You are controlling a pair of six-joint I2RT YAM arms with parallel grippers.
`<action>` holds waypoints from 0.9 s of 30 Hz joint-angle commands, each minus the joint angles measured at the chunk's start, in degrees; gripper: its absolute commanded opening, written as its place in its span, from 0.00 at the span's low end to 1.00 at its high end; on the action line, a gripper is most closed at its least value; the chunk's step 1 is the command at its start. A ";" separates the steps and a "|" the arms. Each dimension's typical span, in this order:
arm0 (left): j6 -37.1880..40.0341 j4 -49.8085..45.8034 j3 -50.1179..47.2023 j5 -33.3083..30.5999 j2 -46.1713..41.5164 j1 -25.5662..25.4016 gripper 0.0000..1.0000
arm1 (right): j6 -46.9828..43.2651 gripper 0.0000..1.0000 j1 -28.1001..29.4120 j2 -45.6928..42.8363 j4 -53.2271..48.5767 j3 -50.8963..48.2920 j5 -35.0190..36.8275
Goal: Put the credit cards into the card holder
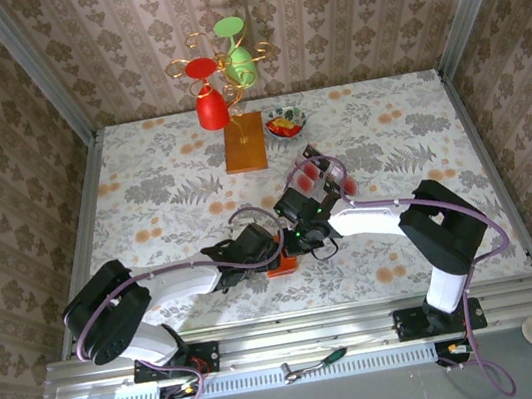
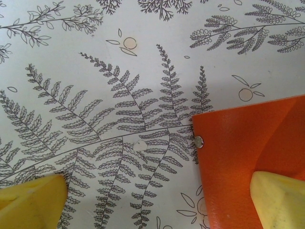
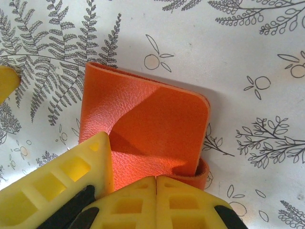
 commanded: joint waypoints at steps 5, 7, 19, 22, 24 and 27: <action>-0.54 -3.59 -1.91 -0.34 1.22 -0.40 1.00 | 2.70 0.00 0.05 4.30 0.59 -4.99 2.86; -0.61 -3.61 -2.00 -0.39 1.07 -0.44 1.00 | 3.26 0.00 0.03 5.00 1.33 -5.87 2.68; -0.39 -4.22 -1.05 -0.50 0.24 -0.49 1.00 | 4.71 0.11 0.09 -0.20 1.84 -5.35 0.17; -0.03 -5.02 -0.23 -0.61 -0.50 -0.52 1.00 | 4.72 0.18 0.03 -2.83 1.14 -3.82 -0.84; 0.27 -5.53 0.37 -0.70 -1.11 -0.44 1.00 | 4.76 0.26 0.02 -4.61 0.65 -2.48 -1.34; 0.68 -6.79 1.45 -0.79 -2.56 -0.30 1.00 | 4.46 0.33 -0.28 -7.49 -0.72 -0.90 -1.57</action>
